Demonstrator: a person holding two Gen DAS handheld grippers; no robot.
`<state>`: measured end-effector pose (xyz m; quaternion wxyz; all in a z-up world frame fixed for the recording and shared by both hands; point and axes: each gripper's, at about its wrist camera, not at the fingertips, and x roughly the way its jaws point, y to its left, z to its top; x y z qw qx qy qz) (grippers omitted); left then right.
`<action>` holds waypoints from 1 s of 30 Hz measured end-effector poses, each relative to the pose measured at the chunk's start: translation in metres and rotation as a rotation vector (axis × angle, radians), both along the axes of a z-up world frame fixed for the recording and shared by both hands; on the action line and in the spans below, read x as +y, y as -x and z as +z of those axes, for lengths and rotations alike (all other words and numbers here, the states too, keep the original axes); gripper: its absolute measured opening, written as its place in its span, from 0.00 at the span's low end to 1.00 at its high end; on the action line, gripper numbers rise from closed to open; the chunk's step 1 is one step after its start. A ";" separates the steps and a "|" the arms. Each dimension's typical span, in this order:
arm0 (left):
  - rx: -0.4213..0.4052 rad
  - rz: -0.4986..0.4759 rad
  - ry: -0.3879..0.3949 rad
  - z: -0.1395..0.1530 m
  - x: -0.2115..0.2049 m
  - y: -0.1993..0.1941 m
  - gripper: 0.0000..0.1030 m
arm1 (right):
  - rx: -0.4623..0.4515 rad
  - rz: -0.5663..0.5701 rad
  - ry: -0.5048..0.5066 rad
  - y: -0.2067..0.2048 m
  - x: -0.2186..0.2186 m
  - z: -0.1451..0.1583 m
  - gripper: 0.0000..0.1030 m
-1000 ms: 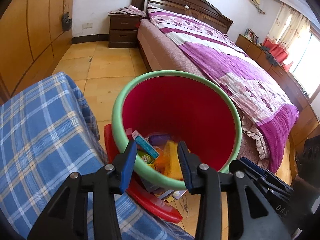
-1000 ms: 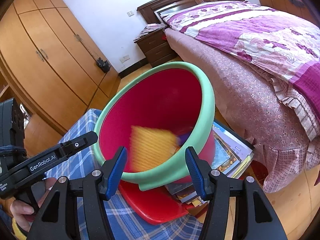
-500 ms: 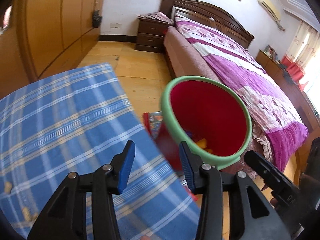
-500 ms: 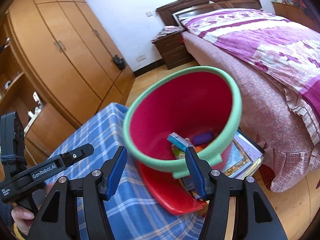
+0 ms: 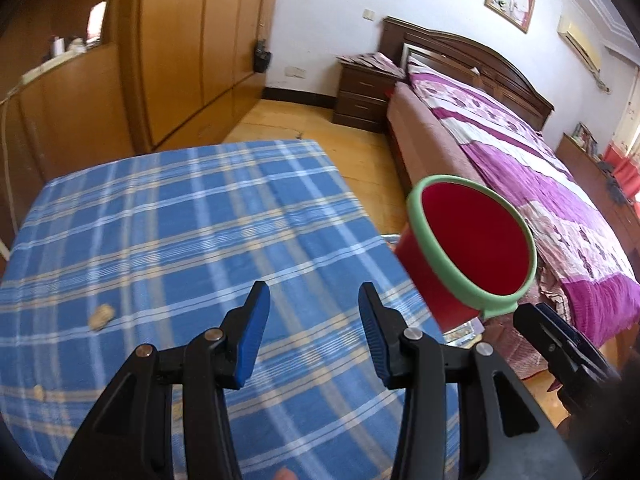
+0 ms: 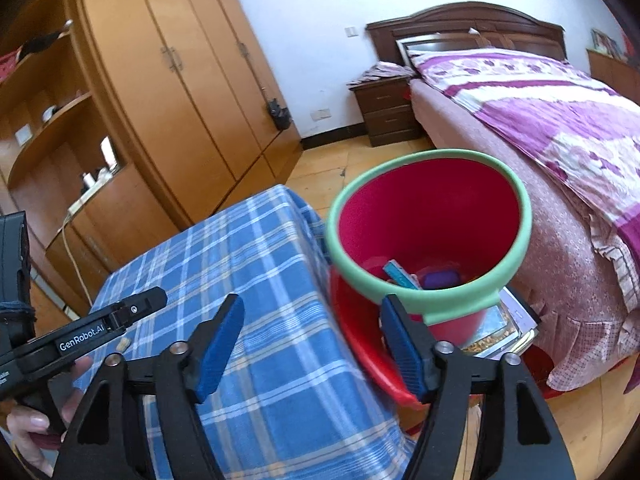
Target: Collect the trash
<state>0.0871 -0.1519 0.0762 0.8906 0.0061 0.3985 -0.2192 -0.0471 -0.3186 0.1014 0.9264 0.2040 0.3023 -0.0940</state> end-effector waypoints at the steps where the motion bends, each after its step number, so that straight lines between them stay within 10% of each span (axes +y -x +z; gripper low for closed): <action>1: -0.004 0.010 -0.002 0.000 0.004 0.002 0.45 | -0.001 0.006 0.004 0.001 0.003 0.000 0.71; 30: -0.055 0.213 -0.068 -0.020 0.081 0.048 0.45 | 0.013 0.118 0.078 0.016 0.075 -0.011 0.71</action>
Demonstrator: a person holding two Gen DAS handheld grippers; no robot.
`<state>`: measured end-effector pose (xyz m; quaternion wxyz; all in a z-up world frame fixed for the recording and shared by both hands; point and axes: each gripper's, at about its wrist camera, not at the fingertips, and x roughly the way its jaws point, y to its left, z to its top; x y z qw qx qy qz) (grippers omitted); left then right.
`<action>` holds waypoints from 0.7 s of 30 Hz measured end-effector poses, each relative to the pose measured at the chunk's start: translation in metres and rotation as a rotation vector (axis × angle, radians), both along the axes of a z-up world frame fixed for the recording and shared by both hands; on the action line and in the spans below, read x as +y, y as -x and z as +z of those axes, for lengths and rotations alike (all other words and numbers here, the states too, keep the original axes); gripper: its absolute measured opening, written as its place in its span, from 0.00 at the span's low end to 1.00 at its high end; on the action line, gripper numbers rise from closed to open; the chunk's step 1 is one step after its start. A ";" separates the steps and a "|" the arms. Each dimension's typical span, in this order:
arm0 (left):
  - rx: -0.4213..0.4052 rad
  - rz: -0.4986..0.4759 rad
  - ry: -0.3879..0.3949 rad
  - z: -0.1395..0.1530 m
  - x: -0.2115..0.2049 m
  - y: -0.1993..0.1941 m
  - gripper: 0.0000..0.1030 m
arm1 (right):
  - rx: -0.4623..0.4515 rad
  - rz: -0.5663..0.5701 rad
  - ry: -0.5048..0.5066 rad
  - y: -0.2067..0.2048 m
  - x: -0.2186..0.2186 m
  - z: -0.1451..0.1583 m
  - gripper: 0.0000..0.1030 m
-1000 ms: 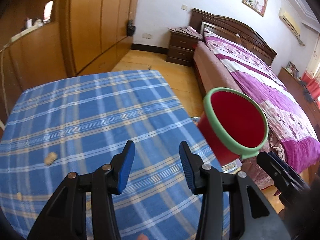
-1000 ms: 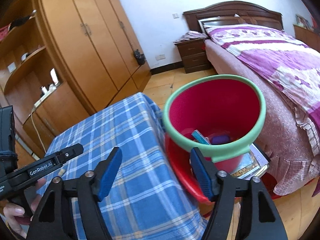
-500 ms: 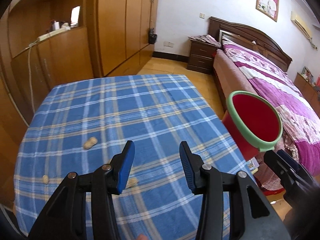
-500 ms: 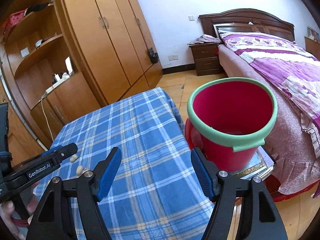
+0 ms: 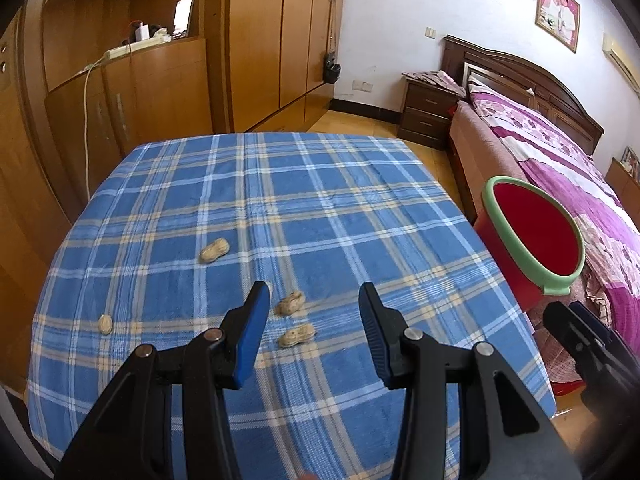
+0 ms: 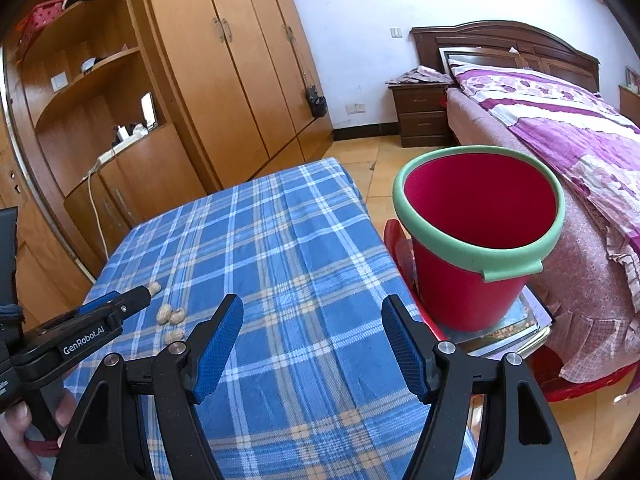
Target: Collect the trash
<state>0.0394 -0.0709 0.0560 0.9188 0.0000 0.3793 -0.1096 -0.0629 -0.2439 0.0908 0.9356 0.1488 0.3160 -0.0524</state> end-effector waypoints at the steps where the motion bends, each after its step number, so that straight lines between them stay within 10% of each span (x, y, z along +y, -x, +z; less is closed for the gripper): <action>1: 0.001 0.003 -0.001 -0.001 0.001 0.000 0.45 | 0.000 0.000 0.000 0.000 0.000 0.000 0.71; 21: -0.019 0.017 -0.009 0.001 0.005 0.001 0.45 | 0.005 0.001 -0.001 0.000 0.002 -0.003 0.71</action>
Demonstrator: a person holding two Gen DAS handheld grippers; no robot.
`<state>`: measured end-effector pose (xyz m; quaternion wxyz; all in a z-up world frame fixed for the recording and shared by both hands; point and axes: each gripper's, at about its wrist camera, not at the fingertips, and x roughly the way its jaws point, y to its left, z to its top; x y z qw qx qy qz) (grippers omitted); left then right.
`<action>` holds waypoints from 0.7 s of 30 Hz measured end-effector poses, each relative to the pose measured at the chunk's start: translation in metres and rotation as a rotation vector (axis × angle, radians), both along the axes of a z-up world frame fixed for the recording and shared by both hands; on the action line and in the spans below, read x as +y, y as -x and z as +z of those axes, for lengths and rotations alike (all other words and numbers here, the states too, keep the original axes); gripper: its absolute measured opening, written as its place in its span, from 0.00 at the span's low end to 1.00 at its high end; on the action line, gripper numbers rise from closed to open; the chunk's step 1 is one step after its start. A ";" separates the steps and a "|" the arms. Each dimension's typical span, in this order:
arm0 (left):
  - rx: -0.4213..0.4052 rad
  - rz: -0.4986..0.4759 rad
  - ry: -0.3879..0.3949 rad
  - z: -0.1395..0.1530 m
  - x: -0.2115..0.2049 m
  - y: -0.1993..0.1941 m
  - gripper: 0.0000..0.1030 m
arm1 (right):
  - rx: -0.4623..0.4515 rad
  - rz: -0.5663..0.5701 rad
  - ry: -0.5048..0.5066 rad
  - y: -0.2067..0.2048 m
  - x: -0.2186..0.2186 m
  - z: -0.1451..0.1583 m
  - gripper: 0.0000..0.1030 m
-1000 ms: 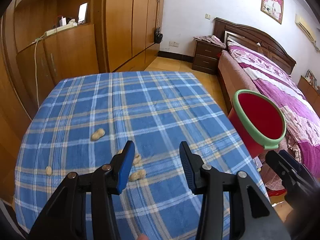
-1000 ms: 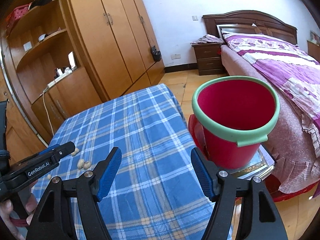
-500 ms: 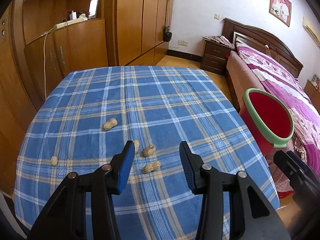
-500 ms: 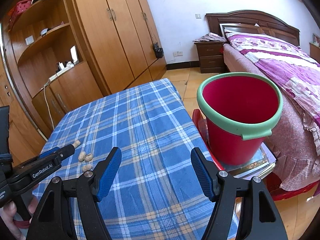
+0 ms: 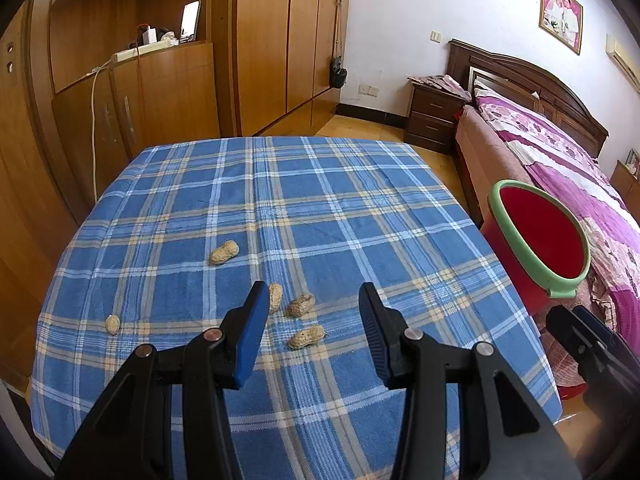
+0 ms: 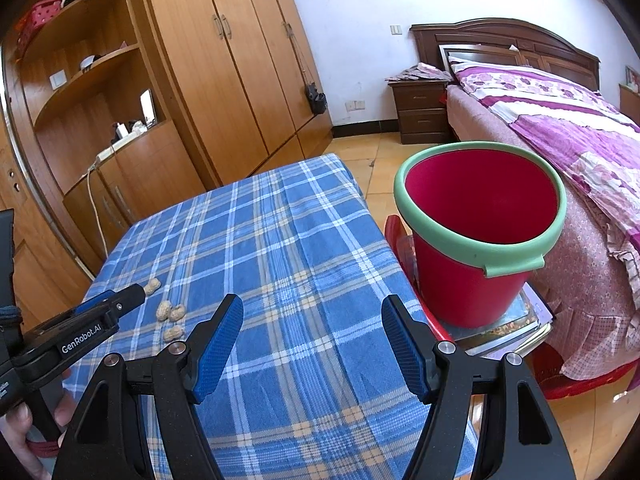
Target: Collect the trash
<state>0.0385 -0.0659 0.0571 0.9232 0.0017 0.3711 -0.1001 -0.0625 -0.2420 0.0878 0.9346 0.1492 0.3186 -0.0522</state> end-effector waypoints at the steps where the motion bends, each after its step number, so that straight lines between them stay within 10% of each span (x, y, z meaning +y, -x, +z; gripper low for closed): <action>1: 0.000 0.000 0.000 0.000 0.000 0.000 0.45 | 0.000 0.000 0.000 0.000 0.000 0.000 0.71; 21: 0.001 0.001 -0.001 0.000 0.000 0.000 0.45 | 0.002 0.002 -0.003 0.001 0.001 -0.002 0.71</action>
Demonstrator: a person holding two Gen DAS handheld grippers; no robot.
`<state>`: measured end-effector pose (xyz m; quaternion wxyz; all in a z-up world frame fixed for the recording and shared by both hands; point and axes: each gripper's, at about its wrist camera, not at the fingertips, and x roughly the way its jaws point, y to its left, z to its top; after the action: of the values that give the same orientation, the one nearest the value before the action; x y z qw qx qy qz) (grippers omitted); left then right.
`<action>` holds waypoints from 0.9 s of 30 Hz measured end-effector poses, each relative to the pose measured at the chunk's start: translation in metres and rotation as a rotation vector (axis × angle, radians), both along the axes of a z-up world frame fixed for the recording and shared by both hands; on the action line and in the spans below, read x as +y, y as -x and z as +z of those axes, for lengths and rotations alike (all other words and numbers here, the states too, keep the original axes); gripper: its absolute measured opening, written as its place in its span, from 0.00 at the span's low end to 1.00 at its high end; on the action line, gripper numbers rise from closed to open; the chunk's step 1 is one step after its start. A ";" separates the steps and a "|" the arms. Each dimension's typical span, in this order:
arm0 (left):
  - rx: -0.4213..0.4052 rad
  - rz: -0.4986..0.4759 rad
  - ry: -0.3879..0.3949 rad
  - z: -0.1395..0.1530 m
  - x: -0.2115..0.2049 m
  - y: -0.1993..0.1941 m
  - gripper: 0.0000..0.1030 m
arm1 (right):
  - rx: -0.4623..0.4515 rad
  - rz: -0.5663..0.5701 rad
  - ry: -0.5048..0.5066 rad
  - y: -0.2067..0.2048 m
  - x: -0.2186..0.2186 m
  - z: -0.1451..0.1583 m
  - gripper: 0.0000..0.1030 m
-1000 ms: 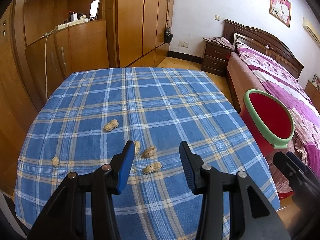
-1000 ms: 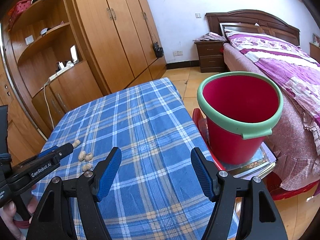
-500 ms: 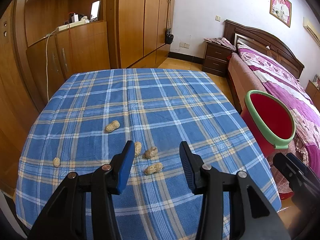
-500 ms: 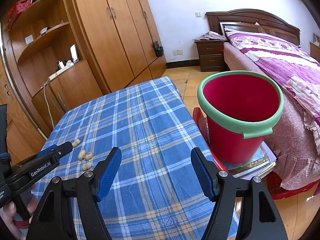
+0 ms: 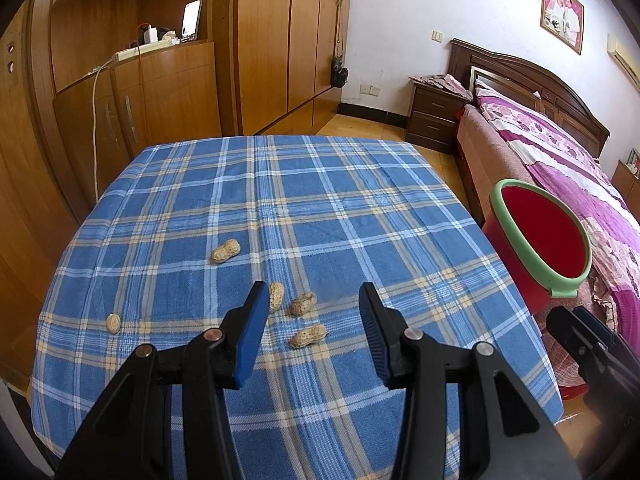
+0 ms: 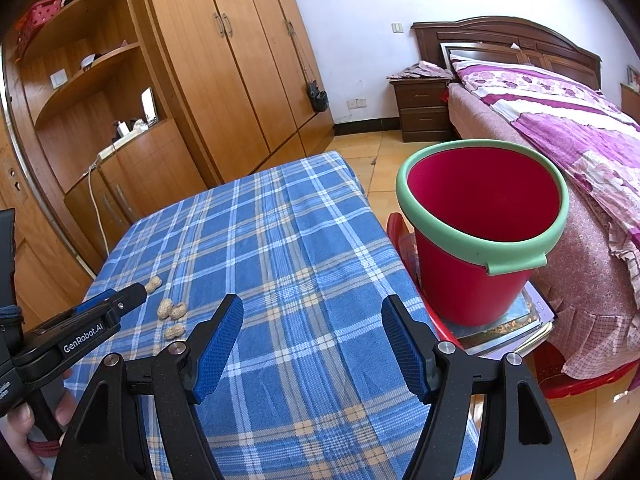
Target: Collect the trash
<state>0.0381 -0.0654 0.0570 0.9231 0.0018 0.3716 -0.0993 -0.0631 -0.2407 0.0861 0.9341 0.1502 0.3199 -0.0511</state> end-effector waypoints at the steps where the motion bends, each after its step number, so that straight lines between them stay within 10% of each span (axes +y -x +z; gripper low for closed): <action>1: -0.001 0.000 0.000 0.000 0.001 0.000 0.45 | 0.000 0.000 0.000 0.000 0.000 0.000 0.71; 27: -0.003 0.002 0.000 0.001 0.001 0.000 0.45 | 0.000 0.002 0.002 0.001 0.003 -0.001 0.71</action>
<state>0.0379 -0.0640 0.0584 0.9237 0.0017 0.3702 -0.0986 -0.0638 -0.2382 0.0854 0.9343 0.1489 0.3198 -0.0508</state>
